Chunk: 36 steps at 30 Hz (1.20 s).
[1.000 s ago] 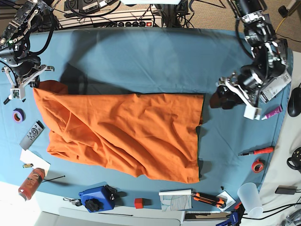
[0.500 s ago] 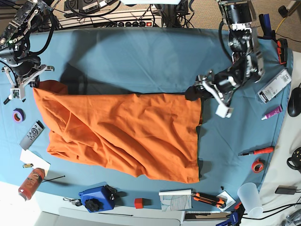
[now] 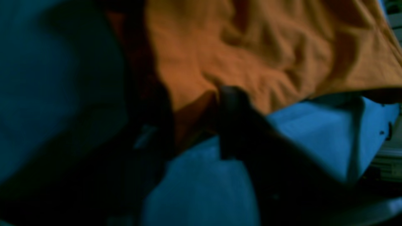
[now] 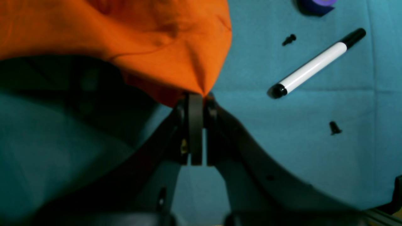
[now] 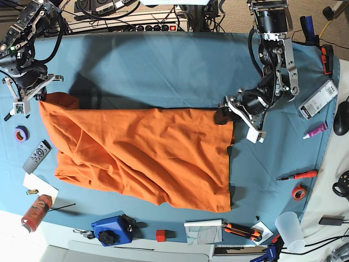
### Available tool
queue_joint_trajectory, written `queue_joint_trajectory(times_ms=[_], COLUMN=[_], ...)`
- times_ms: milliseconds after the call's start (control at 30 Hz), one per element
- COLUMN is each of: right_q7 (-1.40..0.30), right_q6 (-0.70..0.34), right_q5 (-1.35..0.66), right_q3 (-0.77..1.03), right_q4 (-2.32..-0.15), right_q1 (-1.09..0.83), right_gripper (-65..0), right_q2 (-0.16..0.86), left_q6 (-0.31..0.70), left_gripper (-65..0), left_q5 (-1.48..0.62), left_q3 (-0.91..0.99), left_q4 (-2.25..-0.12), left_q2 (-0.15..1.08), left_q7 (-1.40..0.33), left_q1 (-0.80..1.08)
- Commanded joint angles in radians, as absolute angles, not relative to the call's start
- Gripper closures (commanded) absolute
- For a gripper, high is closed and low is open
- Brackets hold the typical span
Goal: Layout the t-shirt on the table in an organized manner, then fold the t-shirt properly
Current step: 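Grasp the shirt edge with the left gripper and drag it outward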
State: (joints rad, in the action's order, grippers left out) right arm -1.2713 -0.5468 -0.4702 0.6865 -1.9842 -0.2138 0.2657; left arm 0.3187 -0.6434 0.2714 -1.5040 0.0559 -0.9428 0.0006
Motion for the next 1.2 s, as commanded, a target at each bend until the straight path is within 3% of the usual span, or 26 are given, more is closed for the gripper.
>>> queue_joint_trajectory(times_ms=[0,33,167,300,433,500,600,733,800,900,933,1033,1100,1167], right_q7=[-1.238,-1.227,-1.221,-1.235,-1.368,-1.345,-1.261,-1.396,-1.396,-1.258,-1.269,-1.396,-1.396,-1.301], right_q6=[-0.547,-0.549,-0.590,-0.550,-0.644,-0.654,-0.539,-0.675,-0.679,-0.559,-0.559,-0.688,-0.688,-0.606], right_q5=[-0.472,-0.471,-0.471,-0.513,-0.718,-0.690,-0.631,-0.852,-0.834,-0.711,-0.699,-0.736,-0.731,-0.718], right_q3=[0.694,0.694,0.698,0.734,0.701,0.694,0.725,0.666,0.628,0.637,0.636,0.603,0.595,0.611], right_q4=[-2.001,-2.001,-2.001,-2.001,-2.001,-2.001,-2.001,-2.001,-2.001,-2.001,-2.001,-2.001,-2.001,-2.001], right_q1=[-0.208,-0.208,-0.208,-0.209,-0.274,-0.296,-0.308,-0.357,-0.395,-0.437,-0.443,-0.452,-0.468,-0.490], right_gripper=[0.0,0.0,0.0,0.0,0.0,0.0,0.0,0.0,0.0,0.0,0.0,0.0,0.0,0.0], right_q2=[0.282,0.282,0.282,0.281,0.297,0.296,0.285,0.277,0.277,0.276,0.275,0.276,0.277,0.274], left_q6=[0.310,0.310,0.310,0.312,0.339,0.341,0.341,0.341,0.341,0.341,0.341,0.342,0.362,0.392], left_gripper=[-6.9,0.0,0.0,0.0,0.0,0.0,0.0,0.0,0.0,0.0,0.0,0.0,0.0,0.0], left_q5=[-0.621,-0.629,-0.694,-0.704,-0.738,-0.764,-0.764,-0.764,-0.764,-0.764,-0.764,-0.764,-0.767,-0.787], left_q3=[0.271,0.271,0.292,0.374,0.453,0.461,0.461,0.474,0.493,0.527,0.537,0.570,0.595,0.617], left_q4=[-1.506,-1.507,-1.524,-1.600,-1.685,-1.711,-1.751,-1.830,-1.866,-1.903,-1.905,-1.905,-1.905,-1.905], left_q2=[0.059,0.059,0.059,0.059,0.081,0.107,0.150,0.196,0.203,0.202,0.202,0.203,0.203,0.203], left_q7=[-1.002,-1.027,-1.136,-1.191,-1.206,-1.206,-1.212,-1.212,-1.212,-1.211,-1.209,-1.205,-1.205,-1.216], left_q1=[0.000,-0.001,0.000,0.003,0.030,0.058,0.109,0.196,0.236,0.295,0.308,0.339,0.351,0.363])
